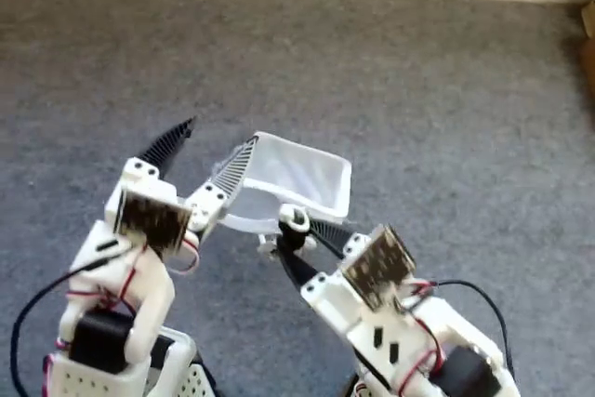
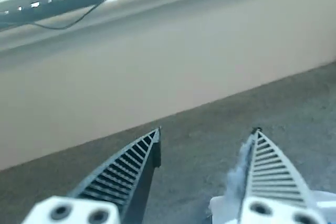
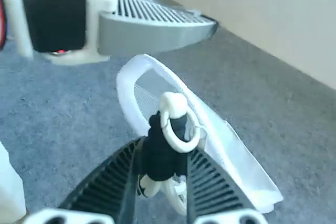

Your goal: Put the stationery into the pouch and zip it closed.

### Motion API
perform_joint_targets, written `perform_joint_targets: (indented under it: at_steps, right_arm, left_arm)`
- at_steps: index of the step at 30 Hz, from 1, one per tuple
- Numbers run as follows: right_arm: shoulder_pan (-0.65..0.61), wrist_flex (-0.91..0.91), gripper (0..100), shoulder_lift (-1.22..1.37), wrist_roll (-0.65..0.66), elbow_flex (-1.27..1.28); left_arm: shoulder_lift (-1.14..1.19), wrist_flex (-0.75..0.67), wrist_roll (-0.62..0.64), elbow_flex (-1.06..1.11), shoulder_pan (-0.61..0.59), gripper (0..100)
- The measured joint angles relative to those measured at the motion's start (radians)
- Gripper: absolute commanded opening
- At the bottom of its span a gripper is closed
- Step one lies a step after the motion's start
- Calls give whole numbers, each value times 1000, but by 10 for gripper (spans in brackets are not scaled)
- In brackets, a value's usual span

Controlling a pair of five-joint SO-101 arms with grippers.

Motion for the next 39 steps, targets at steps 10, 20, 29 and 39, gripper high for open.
perform_joint_targets:
  at_steps: [10,20,29,39]
  right_arm:
    - [-2,196,5,646,-35,-612]
    - [-2,542,5,1266,-40,-1389]
    - [9,649,5,1600,-41,-1835]
    - [9,649,5,1606,-115,-1852]
  left_arm:
    - [123,341,0,-273,-132,284]
    - [118,660,3,-387,-206,282]
    - [118,747,121,-351,-206,369]
    - [118,789,347,-328,-114,379]
